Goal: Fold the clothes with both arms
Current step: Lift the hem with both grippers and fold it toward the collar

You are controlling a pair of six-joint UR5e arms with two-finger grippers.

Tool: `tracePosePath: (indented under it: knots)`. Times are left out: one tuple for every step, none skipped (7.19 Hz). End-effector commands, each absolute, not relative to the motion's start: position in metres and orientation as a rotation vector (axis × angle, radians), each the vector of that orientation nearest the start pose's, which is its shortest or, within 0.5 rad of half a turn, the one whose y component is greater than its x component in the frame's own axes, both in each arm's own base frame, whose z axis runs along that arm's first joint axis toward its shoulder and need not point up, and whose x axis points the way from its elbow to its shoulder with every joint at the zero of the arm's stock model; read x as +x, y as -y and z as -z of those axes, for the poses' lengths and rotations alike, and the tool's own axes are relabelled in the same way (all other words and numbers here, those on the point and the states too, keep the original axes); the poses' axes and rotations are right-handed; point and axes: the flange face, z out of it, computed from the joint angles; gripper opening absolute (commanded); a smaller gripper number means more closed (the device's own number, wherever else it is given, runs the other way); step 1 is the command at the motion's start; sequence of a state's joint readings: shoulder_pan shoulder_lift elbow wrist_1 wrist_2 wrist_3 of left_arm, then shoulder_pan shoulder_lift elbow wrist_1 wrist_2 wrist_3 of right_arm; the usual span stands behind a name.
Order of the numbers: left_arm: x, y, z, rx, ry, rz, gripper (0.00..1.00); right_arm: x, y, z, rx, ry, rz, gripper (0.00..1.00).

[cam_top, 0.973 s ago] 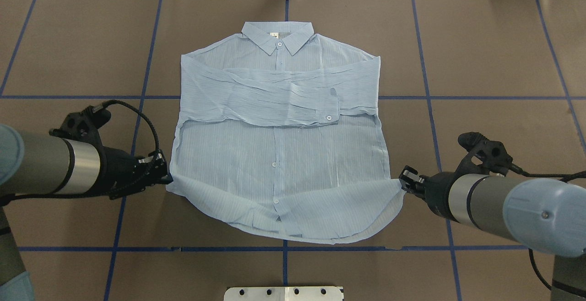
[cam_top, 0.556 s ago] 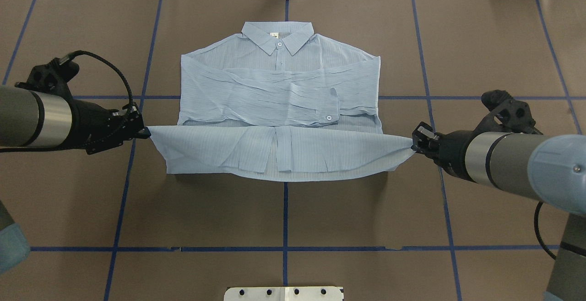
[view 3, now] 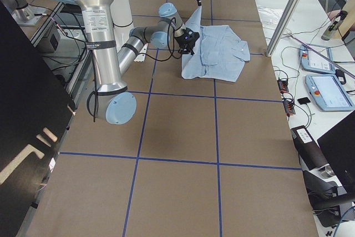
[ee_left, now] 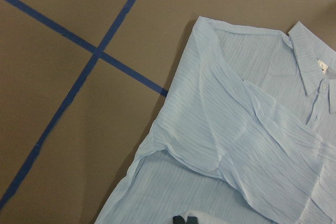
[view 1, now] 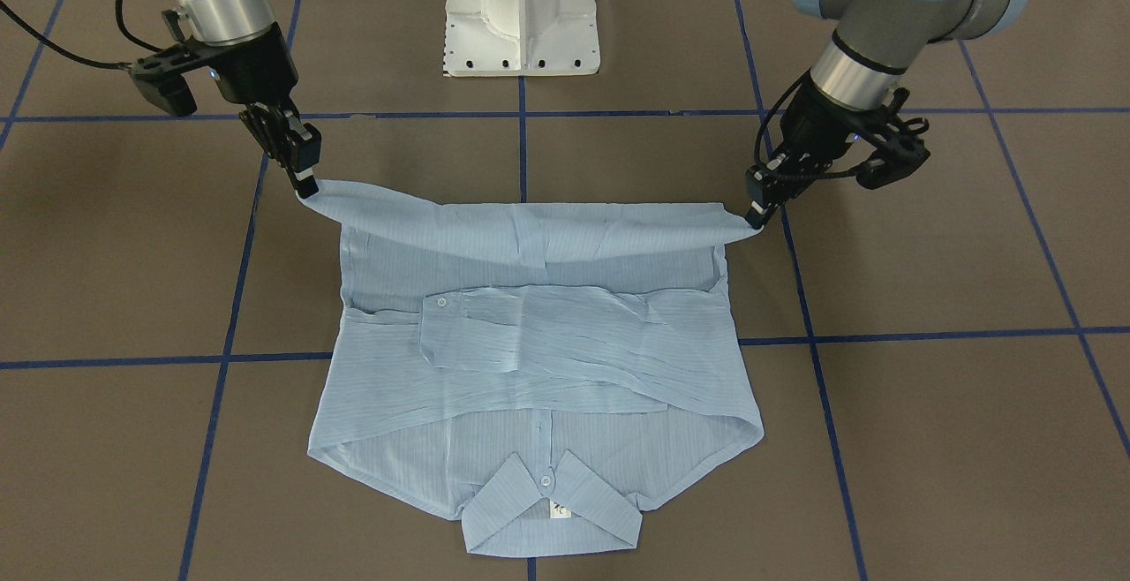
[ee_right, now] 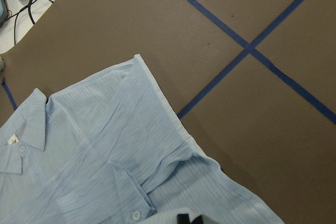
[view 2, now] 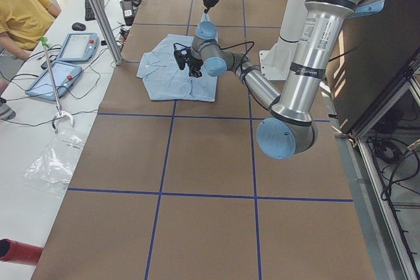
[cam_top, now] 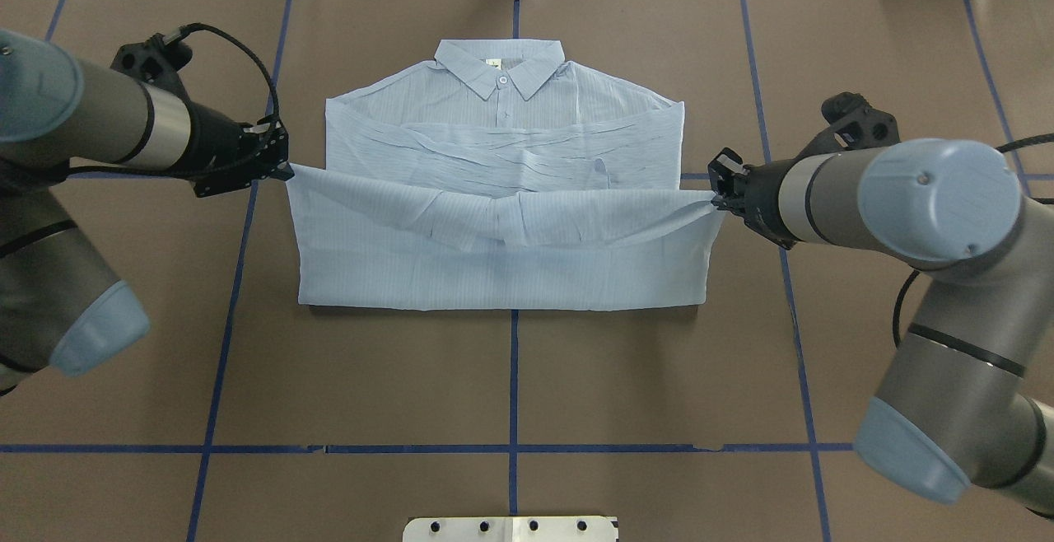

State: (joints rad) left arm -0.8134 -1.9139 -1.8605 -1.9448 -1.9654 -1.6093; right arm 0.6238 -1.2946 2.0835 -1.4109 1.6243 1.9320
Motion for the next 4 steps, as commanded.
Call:
tracePosePath:
  knots:
    - [0.346, 0.539, -0.305, 0.076, -1.055, 0.577, 0.00, -0.373, 0.459, -0.267, 0.091, 0.961, -0.923, 0.00]
    - [0.343, 0.556, -0.313, 0.093, -1.053, 0.583, 0.00, -0.383, 0.479, -0.268, 0.092, 0.941, -0.934, 0.00]
    - [0.359, 0.581, -0.313, 0.093, -1.041, 0.587, 0.00, -0.388, 0.506, -0.267, 0.084, 0.927, -0.938, 0.00]
    - [0.359, 0.599, -0.324, 0.100, -1.038, 0.603, 0.00, -0.385, 0.529, -0.274, 0.082, 0.904, -0.921, 0.00]
